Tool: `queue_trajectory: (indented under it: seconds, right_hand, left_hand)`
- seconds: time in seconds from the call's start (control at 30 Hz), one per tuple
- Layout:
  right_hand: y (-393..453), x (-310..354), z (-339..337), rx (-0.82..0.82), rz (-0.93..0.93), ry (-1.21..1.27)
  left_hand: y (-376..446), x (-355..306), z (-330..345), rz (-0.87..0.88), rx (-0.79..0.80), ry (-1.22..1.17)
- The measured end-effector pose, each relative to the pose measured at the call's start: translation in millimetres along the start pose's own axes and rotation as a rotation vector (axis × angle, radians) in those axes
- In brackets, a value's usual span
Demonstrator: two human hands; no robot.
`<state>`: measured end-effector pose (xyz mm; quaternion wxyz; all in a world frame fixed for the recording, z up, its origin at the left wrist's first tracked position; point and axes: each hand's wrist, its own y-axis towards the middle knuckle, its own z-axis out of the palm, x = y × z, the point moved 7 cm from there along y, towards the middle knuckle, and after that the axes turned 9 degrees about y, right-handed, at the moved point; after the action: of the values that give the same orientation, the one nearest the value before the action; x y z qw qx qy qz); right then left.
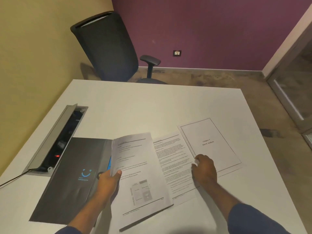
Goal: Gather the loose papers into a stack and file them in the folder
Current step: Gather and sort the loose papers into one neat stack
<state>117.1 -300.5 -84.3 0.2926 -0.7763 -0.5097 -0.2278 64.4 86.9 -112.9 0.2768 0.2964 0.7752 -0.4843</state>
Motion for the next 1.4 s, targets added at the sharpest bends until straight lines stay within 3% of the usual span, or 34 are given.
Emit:
queue_trajectory:
  seconds: [0.13, 0.27, 0.63, 0.87, 1.07, 1.4]
  right_hand:
    - [15.1, -7.0, 12.4, 0.115, 0.065, -0.308]
    - [22.6, -12.5, 22.7, 0.128, -0.006, -0.531]
    - [28.0, -29.0, 3.6, 0.072, 0.048, -0.545]
    - [-13.2, 14.5, 52.8, 0.131, -0.139, -0.306]
    - [-43.6, 32.2, 112.2, 0.25, -0.169, -0.502]
    - [-65.3, 37.2, 127.5, 0.188, -0.054, -0.571]
  left_hand:
    - [1.6, -3.4, -2.4, 0.001, -0.004, -0.009]
    - [5.8, -1.3, -6.9, -0.009, -0.005, -0.008]
    - [8.8, 5.8, -2.3, -0.034, 0.023, 0.027]
    - [13.5, 5.6, -25.3, -0.004, -0.052, 0.111]
    - [16.4, 12.5, -40.2, -0.039, -0.054, 0.12]
    - [17.9, 18.0, -32.3, -0.045, -0.006, 0.088]
